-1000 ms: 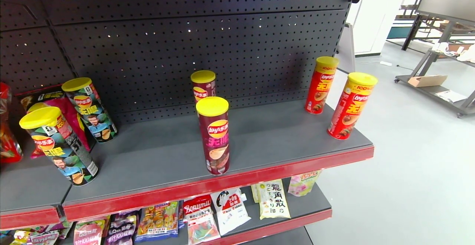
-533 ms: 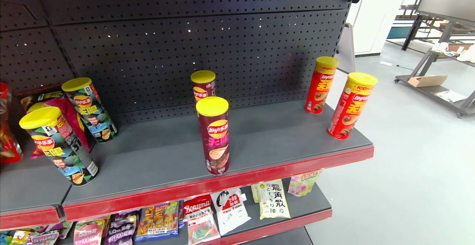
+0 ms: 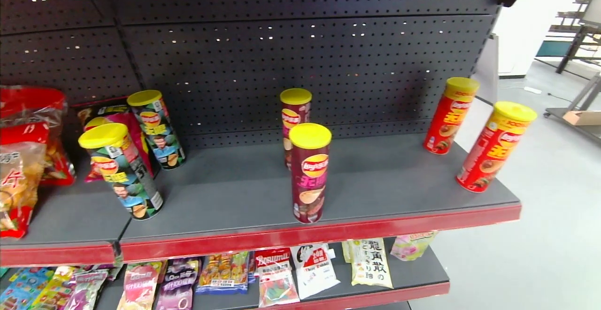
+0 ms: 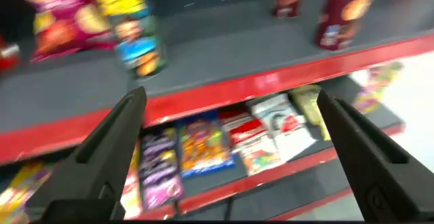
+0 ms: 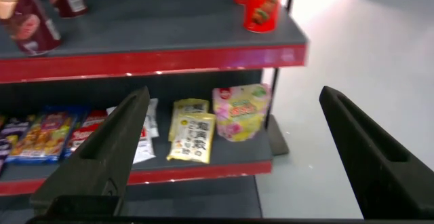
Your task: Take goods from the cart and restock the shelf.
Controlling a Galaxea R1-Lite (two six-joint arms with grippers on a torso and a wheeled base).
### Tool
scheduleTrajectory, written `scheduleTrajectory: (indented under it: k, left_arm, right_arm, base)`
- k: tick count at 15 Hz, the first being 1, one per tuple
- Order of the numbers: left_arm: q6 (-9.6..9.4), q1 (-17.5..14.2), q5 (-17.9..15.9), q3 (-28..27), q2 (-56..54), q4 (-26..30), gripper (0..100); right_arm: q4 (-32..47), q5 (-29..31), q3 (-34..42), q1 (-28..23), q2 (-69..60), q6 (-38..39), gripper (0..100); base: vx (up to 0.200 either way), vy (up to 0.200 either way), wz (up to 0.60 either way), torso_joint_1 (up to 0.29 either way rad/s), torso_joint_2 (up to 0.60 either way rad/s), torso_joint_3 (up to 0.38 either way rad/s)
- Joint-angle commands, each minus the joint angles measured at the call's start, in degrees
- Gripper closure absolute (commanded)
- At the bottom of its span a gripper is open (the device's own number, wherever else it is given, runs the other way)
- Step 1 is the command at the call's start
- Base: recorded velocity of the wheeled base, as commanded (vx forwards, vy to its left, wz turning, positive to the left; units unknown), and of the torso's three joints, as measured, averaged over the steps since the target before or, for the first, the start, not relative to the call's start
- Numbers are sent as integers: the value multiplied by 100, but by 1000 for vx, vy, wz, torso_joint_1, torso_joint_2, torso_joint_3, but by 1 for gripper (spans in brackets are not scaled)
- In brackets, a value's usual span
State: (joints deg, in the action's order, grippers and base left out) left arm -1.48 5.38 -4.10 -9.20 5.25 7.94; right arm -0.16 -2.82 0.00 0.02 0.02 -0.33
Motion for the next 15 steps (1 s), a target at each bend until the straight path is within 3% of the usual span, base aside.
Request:
scheduleTrajectory:
  k: [1,3,8,9,13,14,15]
  left_arm:
    - [-2,-1,-3,33,37,-3,0]
    - [-2,-1,-3,112,37,-11,0]
    - [-2,-1,40,516,37,-319,0]
    - [7,-1,295,701,37,-504,0]
    - [253,-19,717,806,37,-741,0]
    - [227,-212,919,797,37,-732,0]
    - [235,-740,911,789,72,-723,0]
  right_arm:
    - [-2,0,0,6,-2,-2,0]
    - [-2,0,0,6,-2,-2,0]
    - [-2,-8,0,6,-2,7,0]
    - [-2,-8,0,6,-2,15,0]
    - [-2,-8,0,6,-2,15,0]
    - [-2,-8,0,6,-2,15,0]
    - [-2,-8,0,6,-2,15,0]
  base:
    - [0,0,600,-2,7,2]
    - [0,0,600,0,0,2]
    - [0,0,0,0,0,0]
    - [0,0,0,0,0,0]
    - [0,0,0,0,0,0]
    - [0,0,0,0,0,0]
    - [0,0,0,0,0,0]
